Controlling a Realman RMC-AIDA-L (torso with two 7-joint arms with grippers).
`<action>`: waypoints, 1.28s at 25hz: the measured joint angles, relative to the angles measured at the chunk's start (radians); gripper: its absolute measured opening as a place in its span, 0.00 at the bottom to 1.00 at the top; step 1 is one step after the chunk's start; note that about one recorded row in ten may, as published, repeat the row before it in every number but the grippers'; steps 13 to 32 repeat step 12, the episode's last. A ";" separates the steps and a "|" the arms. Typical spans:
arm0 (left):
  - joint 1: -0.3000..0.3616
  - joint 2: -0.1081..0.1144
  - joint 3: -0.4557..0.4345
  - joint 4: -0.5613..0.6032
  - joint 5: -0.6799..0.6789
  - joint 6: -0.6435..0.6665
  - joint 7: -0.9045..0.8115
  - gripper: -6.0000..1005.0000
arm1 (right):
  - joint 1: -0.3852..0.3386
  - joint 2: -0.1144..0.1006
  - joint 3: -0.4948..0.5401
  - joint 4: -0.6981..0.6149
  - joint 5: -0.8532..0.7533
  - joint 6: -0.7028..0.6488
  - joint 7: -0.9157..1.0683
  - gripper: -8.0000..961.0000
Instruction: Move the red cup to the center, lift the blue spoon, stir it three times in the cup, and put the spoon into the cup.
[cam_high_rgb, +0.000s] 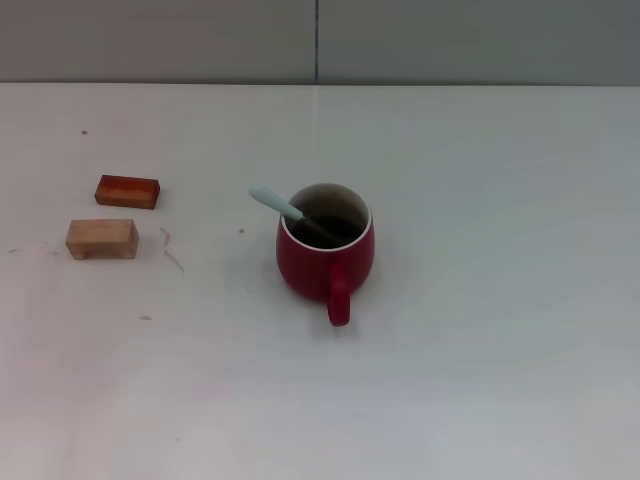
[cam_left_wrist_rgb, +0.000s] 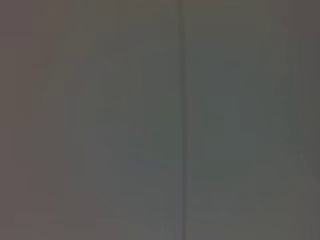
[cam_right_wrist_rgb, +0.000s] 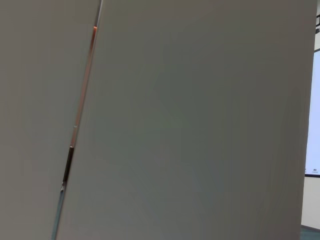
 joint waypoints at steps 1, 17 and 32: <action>-0.004 0.000 -0.034 -0.049 -0.039 0.001 0.015 0.34 | -0.001 0.000 0.003 -0.001 0.000 0.000 0.000 0.68; -0.033 -0.001 -0.292 -0.520 -0.427 -0.016 0.558 0.34 | -0.029 0.002 0.072 0.000 0.002 -0.067 0.000 0.68; -0.033 -0.001 -0.292 -0.520 -0.427 -0.016 0.558 0.34 | -0.029 0.002 0.072 0.000 0.002 -0.067 0.000 0.68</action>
